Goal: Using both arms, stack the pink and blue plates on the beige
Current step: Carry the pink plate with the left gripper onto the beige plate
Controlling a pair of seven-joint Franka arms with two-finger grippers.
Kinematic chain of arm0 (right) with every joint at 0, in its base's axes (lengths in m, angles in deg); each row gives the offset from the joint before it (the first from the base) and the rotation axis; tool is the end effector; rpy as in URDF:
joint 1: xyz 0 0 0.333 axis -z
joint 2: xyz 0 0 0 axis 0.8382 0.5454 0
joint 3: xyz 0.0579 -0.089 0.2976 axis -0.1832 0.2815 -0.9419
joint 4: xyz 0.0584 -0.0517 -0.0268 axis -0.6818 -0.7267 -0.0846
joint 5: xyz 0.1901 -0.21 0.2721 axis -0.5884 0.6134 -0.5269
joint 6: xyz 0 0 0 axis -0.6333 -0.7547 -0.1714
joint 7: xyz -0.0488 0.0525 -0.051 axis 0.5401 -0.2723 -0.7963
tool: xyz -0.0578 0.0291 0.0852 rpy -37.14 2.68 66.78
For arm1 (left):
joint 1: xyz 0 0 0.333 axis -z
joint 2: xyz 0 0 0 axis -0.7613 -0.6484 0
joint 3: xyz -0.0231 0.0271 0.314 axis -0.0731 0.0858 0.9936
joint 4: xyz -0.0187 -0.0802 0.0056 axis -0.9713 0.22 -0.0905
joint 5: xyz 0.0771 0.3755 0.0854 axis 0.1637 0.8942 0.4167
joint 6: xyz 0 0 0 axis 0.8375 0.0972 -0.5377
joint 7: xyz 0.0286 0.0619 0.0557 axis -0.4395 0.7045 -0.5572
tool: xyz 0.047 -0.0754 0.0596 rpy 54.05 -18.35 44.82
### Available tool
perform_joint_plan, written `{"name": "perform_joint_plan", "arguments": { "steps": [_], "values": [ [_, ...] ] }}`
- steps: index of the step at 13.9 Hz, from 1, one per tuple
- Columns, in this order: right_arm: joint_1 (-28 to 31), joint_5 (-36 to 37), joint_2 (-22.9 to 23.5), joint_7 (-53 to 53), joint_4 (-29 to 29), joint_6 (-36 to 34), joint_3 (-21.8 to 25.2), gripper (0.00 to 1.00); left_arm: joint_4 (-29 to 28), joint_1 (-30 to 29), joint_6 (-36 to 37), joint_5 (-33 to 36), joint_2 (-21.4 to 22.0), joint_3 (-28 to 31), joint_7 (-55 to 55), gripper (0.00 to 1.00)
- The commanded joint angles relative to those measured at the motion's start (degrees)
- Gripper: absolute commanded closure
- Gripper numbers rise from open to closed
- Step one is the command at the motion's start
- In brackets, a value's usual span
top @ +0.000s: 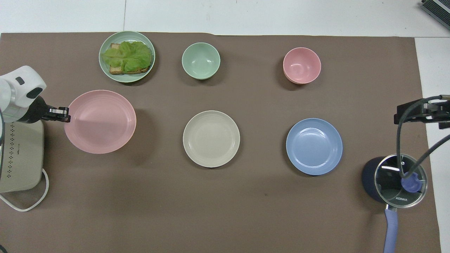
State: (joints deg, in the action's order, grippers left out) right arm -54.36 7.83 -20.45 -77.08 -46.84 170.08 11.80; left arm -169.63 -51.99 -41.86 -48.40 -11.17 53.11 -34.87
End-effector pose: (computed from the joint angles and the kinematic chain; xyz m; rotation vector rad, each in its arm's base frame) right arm 0.5391 -0.0018 0.6566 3.0985 -0.2158 -0.0296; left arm 0.5818 0.0148 0.4608 3.0373 -0.0754 0.0109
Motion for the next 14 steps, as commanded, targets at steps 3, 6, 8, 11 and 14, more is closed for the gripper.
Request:
{"name": "perform_joint_plan", "arguments": {
  "steps": [3, 6, 8, 11, 14],
  "values": [
    [0.5, -0.5, -0.9, 0.1, -1.1, 0.5, -0.1, 0.0, -1.3, 9.9, 0.1, -1.6, 2.1, -2.1, 18.5, 1.0],
    [0.5, -0.5, -1.0, 0.1, -1.3, 0.5, 0.0, 0.0, -2.1, 18.0, -4.7, -1.6, 0.9, -2.1, 28.2, 1.0],
    [0.5, -0.5, -1.0, 0.1, -1.3, 0.5, 0.0, 0.0, -3.8, 22.7, -9.3, -1.5, -0.4, -2.0, 32.9, 1.0],
    [0.5, -0.5, -1.2, 0.1, -1.4, 0.5, 0.0, 0.0, -6.9, 25.8, -13.4, -1.4, -2.2, -2.0, 34.1, 1.0],
    [0.5, -0.5, -1.3, 0.2, -1.4, 0.5, 0.1, 0.0, -11.1, 28.4, -19.1, -1.3, -3.0, -1.9, 35.0, 1.0]
  ]
}}
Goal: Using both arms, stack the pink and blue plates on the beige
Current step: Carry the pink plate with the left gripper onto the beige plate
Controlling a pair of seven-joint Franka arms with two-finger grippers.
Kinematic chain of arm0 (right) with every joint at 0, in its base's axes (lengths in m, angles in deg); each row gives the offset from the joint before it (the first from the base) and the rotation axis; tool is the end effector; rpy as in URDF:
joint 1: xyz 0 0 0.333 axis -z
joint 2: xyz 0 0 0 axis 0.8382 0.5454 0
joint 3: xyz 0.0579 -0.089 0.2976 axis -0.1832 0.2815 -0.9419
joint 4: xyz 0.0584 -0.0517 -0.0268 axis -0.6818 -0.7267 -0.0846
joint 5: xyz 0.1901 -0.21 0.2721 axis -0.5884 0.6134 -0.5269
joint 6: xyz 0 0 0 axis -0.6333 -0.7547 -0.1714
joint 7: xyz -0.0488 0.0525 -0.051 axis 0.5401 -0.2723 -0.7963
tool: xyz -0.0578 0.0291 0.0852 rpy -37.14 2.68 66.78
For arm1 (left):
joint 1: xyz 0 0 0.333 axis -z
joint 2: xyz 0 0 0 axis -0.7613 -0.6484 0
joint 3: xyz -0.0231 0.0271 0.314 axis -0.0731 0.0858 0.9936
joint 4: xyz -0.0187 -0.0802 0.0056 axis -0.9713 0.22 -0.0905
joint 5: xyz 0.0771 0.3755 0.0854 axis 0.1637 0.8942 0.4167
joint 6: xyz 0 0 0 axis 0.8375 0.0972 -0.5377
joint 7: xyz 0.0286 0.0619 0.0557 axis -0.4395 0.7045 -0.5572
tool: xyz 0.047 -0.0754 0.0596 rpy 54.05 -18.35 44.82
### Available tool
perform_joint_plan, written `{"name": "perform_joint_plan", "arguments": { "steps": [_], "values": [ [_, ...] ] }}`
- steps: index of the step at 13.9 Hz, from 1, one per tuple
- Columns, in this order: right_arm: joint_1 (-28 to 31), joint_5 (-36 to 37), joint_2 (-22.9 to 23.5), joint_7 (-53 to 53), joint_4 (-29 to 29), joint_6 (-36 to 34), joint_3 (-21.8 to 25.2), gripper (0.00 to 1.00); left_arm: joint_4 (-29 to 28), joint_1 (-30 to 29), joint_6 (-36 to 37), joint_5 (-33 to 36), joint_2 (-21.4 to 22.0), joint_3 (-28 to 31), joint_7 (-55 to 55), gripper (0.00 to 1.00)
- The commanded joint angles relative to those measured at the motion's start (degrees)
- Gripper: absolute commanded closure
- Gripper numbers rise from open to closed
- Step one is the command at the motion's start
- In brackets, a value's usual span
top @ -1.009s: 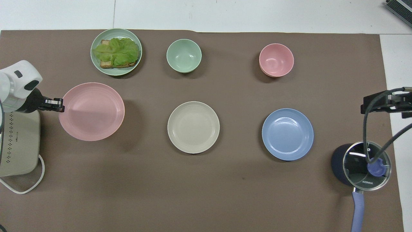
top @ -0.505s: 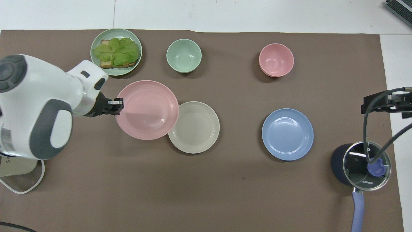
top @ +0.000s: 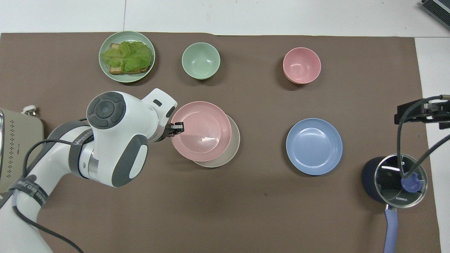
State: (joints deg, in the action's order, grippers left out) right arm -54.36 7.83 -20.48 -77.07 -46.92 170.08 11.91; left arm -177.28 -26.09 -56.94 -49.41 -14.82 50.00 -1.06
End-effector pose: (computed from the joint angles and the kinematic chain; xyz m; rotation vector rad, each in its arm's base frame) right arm 0.5389 -0.0028 0.6562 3.0983 -0.2185 -0.0310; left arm 0.5217 -0.2675 0.3852 3.0098 0.1022 0.0103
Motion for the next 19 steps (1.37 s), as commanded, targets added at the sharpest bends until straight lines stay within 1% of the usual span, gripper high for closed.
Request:
{"name": "perform_joint_plan", "arguments": {
  "steps": [1, 4, 10, 14, 15, 16, 18, 19],
  "values": [
    [0.5, -0.5, -1.3, 0.2, -1.4, 0.4, -0.1, 0.0, -4.3, 2.6, -5.8, -0.3, 0.3, 1.2, 1.6, 1.0],
    [0.5, -0.5, -1.3, 0.2, -1.8, 0.4, 0.0, 0.0, -5.0, 2.6, -6.2, -0.3, 0.4, 1.2, 1.7, 1.0],
    [0.6, -0.5, -1.4, 1.0, -1.8, 0.5, 0.1, 0.0, -5.3, 2.8, -9.2, -0.3, -1.6, 1.1, 1.6, 1.0],
    [0.6, -0.5, -1.4, 1.0, -1.8, 0.5, 0.1, 0.0, -5.2, 2.8, -10.1, -0.3, -1.9, 1.1, 1.2, 1.0],
    [0.6, -0.4, -1.4, 1.0, -1.8, 0.5, 0.1, 0.0, -5.0, 2.8, -10.1, -0.3, -2.0, 1.1, 1.0, 0.7],
    [0.7, -0.4, -1.4, 1.0, -1.8, 0.5, 0.1, 0.0, -4.8, 2.8, -9.7, -0.1, -2.0, 1.2, 0.9, 0.42],
    [0.7, -0.5, -1.6, 0.9, -1.9, 0.5, 0.2, 0.0, -4.3, 2.3, -9.5, 0.3, -2.1, 1.3, 0.9, 0.0],
    [0.7, -0.5, -1.6, 0.9, -1.9, 0.5, 0.2, 0.0, -3.5, 2.0, -9.1, 0.4, -2.0, 1.3, 0.9, 0.0]
  ]
}}
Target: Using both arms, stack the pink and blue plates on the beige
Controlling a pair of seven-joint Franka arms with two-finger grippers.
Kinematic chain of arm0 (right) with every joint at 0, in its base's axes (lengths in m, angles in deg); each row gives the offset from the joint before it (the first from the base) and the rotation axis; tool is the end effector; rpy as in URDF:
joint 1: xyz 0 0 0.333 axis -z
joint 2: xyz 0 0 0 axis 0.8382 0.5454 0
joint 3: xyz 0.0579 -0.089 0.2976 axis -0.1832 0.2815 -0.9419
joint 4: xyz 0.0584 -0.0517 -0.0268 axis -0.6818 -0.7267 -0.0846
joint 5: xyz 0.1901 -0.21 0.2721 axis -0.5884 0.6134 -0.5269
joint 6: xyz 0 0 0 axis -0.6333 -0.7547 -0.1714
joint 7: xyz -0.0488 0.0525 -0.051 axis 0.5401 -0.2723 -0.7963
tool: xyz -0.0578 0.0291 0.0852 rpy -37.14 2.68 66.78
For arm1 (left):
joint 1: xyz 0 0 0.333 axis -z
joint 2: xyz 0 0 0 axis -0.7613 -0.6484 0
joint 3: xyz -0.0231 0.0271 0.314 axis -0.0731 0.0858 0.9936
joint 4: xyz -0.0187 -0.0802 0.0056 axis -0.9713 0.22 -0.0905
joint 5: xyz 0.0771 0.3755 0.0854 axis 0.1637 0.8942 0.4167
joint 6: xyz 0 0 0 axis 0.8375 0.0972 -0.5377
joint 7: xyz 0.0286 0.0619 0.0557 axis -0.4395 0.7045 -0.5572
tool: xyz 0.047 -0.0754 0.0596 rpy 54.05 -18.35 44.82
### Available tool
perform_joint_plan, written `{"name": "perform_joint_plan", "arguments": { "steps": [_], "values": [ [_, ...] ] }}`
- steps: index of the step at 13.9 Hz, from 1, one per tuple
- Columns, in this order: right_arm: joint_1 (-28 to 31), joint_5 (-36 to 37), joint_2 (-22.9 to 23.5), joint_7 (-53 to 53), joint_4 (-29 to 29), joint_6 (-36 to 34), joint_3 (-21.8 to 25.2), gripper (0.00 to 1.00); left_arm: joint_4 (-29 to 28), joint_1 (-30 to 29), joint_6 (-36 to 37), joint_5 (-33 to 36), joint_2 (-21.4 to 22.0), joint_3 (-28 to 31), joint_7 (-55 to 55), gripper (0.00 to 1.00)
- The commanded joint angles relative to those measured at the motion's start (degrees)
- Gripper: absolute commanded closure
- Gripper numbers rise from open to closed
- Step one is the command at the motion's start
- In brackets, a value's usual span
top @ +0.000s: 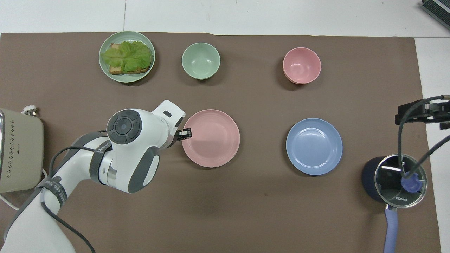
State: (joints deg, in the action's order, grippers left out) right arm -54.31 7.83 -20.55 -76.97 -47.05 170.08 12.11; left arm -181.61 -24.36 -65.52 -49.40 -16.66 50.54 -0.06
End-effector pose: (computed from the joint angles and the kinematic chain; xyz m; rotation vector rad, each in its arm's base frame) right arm 0.5385 -0.0052 0.6558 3.0980 -0.2225 -0.0328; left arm 0.5133 -0.2742 0.3466 2.9983 0.1166 0.0697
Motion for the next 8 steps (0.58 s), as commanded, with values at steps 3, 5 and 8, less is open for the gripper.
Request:
{"name": "perform_joint_plan", "arguments": {
  "steps": [3, 5, 8],
  "values": [
    [0.6, -0.5, -1.5, 0.8, -1.7, 0.5, 0.0, 0.0, 3.2, -0.9, 3.3, 1.4, 1.1, 1.7, -0.1, 0.0],
    [0.9, -0.5, -1.5, 0.8, -2.1, 0.6, 0.0, 0.0, 6.6, -4.0, 9.7, 5.4, 2.9, 1.8, -0.3, 0.0],
    [1.9, -0.5, -3.3, 2.5, -5.8, 5.0, 0.1, 0.0, 7.4, -9.9, 14.5, 5.5, 7.6, 1.8, -7.5, 0.0]
  ]
}}
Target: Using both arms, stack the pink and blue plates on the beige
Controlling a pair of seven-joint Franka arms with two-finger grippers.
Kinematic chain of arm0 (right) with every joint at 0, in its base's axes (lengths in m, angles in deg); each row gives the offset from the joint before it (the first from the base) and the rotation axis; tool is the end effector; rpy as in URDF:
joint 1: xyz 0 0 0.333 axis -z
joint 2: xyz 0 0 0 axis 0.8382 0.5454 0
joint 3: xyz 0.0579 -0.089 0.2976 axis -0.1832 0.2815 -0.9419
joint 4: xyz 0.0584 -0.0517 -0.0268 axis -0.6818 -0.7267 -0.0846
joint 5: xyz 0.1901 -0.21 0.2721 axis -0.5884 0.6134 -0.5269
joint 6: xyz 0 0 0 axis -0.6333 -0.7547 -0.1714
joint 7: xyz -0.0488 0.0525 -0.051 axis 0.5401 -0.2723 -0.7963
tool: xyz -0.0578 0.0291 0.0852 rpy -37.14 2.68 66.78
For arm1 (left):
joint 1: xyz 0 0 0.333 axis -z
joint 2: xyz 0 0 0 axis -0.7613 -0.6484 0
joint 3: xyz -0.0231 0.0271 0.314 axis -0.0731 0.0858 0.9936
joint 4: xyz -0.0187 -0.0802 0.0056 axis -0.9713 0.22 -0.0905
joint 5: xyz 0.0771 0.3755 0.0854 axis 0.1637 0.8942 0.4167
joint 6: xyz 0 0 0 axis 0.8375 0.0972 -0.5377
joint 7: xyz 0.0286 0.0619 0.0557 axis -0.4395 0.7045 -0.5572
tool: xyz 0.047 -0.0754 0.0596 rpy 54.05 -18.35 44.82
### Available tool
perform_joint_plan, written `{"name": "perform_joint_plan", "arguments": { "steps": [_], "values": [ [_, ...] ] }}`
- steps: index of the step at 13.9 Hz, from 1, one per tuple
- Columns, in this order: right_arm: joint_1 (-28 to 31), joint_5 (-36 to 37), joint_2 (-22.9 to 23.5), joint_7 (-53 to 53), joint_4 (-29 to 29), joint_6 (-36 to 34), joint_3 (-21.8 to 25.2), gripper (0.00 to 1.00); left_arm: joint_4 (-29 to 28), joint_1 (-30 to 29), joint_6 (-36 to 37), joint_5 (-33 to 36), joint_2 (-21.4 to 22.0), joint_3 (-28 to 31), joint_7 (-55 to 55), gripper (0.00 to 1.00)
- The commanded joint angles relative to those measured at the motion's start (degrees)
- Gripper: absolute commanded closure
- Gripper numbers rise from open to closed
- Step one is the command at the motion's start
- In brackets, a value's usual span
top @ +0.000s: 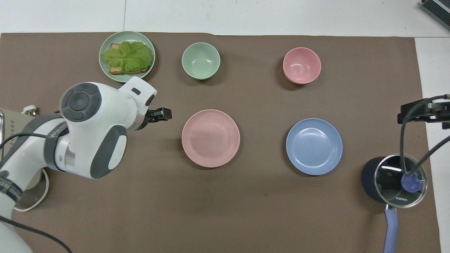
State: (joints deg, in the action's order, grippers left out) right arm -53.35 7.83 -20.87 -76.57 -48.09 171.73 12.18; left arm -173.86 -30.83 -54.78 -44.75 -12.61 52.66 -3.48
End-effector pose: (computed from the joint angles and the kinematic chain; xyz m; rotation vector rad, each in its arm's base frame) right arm 0.5397 -0.0147 0.6529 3.0978 -0.2385 -0.0083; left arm 0.5588 -0.1989 0.4319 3.0483 0.1577 0.1537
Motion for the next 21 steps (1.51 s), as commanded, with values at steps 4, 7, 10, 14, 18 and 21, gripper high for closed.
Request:
{"name": "perform_joint_plan", "arguments": {
  "steps": [4, 7, 10, 14, 18, 21],
  "values": [
    [1.6, -0.4, -3.4, 3.7, -11.3, 10.4, -0.1, 0.0, 0.2, -10.2, 12.1, 0.8, 8.5, -0.3, -16.2, 0.0],
    [1.6, -0.5, -3.2, 3.7, -17.4, 15.3, -0.1, 0.0, 4.8, -14.3, 19.1, 0.9, 9.4, -0.2, -23.5, 0.0],
    [1.5, -0.7, -2.8, 3.7, -25.5, 25.0, -0.1, 0.0, 11.6, -14.8, 27.4, 0.9, 8.9, -0.1, -25.2, 0.0],
    [1.0, -0.8, 0.6, 3.8, -34.8, 36.9, -0.1, 0.0, 19.3, -14.7, 36.6, 1.1, 9.3, 0.4, -25.1, 0.0],
    [0.9, -0.9, 4.7, 5.1, -37.3, 41.6, -0.1, 0.0, 21.0, -14.6, 39.6, 3.3, 9.9, 0.2, -25.2, 0.0],
    [0.9, -0.9, 4.8, 8.2, -42.0, 46.4, -0.1, 0.0, 21.1, -14.7, 40.1, 3.0, 10.2, 0.5, -25.1, 0.0]
  ]
}}
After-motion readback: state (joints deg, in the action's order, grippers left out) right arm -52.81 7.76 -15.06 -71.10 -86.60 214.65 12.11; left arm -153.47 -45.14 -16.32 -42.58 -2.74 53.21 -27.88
